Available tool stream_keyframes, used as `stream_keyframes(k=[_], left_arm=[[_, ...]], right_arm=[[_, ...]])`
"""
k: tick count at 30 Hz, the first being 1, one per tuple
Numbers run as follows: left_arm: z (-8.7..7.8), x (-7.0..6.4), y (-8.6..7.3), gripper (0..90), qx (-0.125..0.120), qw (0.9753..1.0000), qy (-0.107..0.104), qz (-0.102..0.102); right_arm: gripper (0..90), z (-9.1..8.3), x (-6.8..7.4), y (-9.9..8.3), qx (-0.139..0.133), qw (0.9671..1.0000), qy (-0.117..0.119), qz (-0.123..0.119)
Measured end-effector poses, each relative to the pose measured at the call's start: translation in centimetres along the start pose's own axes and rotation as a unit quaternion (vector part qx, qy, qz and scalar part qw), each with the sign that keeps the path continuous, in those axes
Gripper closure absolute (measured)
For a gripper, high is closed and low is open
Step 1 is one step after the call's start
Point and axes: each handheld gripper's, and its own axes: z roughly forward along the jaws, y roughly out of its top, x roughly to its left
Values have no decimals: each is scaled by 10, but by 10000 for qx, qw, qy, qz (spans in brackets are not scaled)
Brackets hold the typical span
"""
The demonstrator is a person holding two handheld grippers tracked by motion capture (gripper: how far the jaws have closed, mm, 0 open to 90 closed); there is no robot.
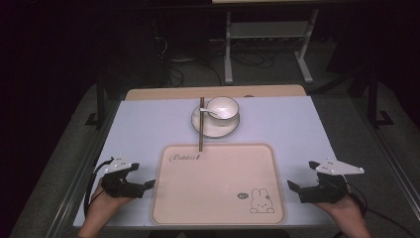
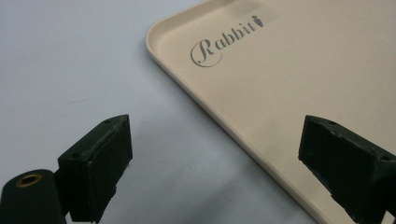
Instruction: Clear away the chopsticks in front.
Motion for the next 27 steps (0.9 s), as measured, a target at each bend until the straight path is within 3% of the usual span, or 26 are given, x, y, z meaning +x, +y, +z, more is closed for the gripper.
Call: stream_keyframes(k=[10, 27], left_arm=[[3, 1, 12, 90, -54, 10000, 10, 29], [39, -1, 58, 90, -88, 9994, -204, 247]], right_arm=[[0, -2, 1, 2, -139, 9999, 69, 13], [0, -1, 6, 3, -133, 9997, 132, -135]])
